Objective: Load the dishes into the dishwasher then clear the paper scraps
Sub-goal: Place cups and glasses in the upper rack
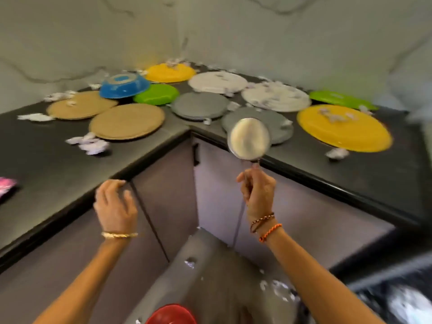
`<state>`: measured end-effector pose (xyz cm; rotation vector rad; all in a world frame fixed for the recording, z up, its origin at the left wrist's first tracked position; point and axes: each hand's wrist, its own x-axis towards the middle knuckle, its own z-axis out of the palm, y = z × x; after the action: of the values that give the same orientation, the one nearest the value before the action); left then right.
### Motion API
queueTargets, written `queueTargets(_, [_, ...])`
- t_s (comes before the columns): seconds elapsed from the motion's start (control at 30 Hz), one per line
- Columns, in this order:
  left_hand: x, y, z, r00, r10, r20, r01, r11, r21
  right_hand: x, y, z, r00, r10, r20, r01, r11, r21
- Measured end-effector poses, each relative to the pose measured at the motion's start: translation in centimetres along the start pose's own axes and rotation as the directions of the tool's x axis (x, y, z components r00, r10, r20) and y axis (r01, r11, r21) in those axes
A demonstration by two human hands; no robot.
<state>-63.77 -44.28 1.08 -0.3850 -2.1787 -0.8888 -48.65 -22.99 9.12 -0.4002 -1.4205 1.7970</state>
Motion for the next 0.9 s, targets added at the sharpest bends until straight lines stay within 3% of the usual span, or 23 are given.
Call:
queueTargets(0.07, [-5.4,6.9,2.3,0.968,0.214,0.128,-0.16,0.928,-0.336,-1.7,-1.4,-5.1,0.982,-0.119,-0.15,0.117,0.993,-0.02])
queueTargets(0.13, [-10.0,14.4,3.1,0.848,0.447,0.286,-0.211,0.778,-0.592,-3.4,-3.3,-10.1,0.947,-0.191,-0.257,0.175,0.981,-0.083])
queueTargets(0.17, [-12.0,18.0,2.9,0.725,0.58,0.372,-0.213,0.702,-0.679,-4.5,-4.5,-12.9,0.925,-0.229,-0.304,0.198,0.972,-0.13])
queueTargets(0.2, [-13.2,21.5,2.1,0.556,0.682,0.475,-0.168,0.652,-0.739,-5.5,-5.9,-15.4,0.901,-0.263,-0.345,0.21,0.96,-0.183])
queueTargets(0.23, [-14.9,24.8,1.6,0.4,0.712,0.577,-0.016,0.635,-0.772,-6.7,-7.1,-17.9,0.874,-0.295,-0.386,0.214,0.947,-0.238])
queueTargets(0.3, [-18.6,29.5,1.3,0.182,0.809,0.559,0.063,0.558,-0.827,-9.1,-9.4,-22.9,0.819,-0.346,-0.457,0.202,0.92,-0.335])
queueTargets(0.37, [-21.0,34.2,0.8,0.072,0.914,0.4,-0.163,0.406,-0.899,-12.2,-11.3,-28.3,0.745,-0.374,-0.553,0.1,0.882,-0.461])
queueTargets(0.4, [-23.0,36.1,1.5,-0.029,0.973,0.231,-0.259,0.216,-0.942,-14.1,-12.4,-30.5,0.702,-0.368,-0.61,0.022,0.867,-0.498])
queueTargets(0.43, [-25.2,37.8,2.2,-0.168,0.982,0.083,-0.209,0.047,-0.977,-16.1,-13.0,-32.9,0.64,-0.347,-0.686,-0.057,0.868,-0.493])
queueTargets(0.47, [-27.3,39.0,2.9,-0.26,0.965,-0.028,-0.187,-0.079,-0.979,-17.9,-13.4,-34.7,0.57,-0.309,-0.761,-0.107,0.891,-0.442])
queueTargets(0.57, [-32.6,42.7,3.2,-0.439,0.892,-0.106,-0.181,-0.203,-0.962,-23.2,-14.2,-39.7,0.297,-0.207,-0.932,-0.136,0.957,-0.256])
queueTargets(0.63, [-35.3,44.1,2.8,-0.531,0.842,-0.091,-0.223,-0.243,-0.944,-25.5,-14.0,-42.5,0.18,-0.162,-0.97,-0.172,0.966,-0.193])
queueTargets(0.7, [-37.3,44.8,2.8,-0.689,0.724,0.039,-0.291,-0.226,-0.929,-27.3,-13.2,-45.1,0.12,-0.088,-0.989,-0.307,0.944,-0.121])
queueTargets(0.77, [-38.8,44.2,3.6,-0.804,0.57,0.172,-0.344,-0.208,-0.916,-28.6,-11.6,-47.4,0.098,0.046,-0.994,-0.451,0.893,-0.003])
queueTargets(0.83, [-39.0,43.6,4.4,-0.863,0.431,0.264,-0.375,-0.196,-0.906,-29.5,-9.2,-49.2,0.087,0.195,-0.977,-0.531,0.839,0.12])
queueTargets(0.9, [-39.0,43.3,5.3,-0.872,0.377,0.311,-0.394,-0.166,-0.904,-30.4,-6.6,-51.2,0.06,0.326,-0.943,-0.573,0.785,0.235])
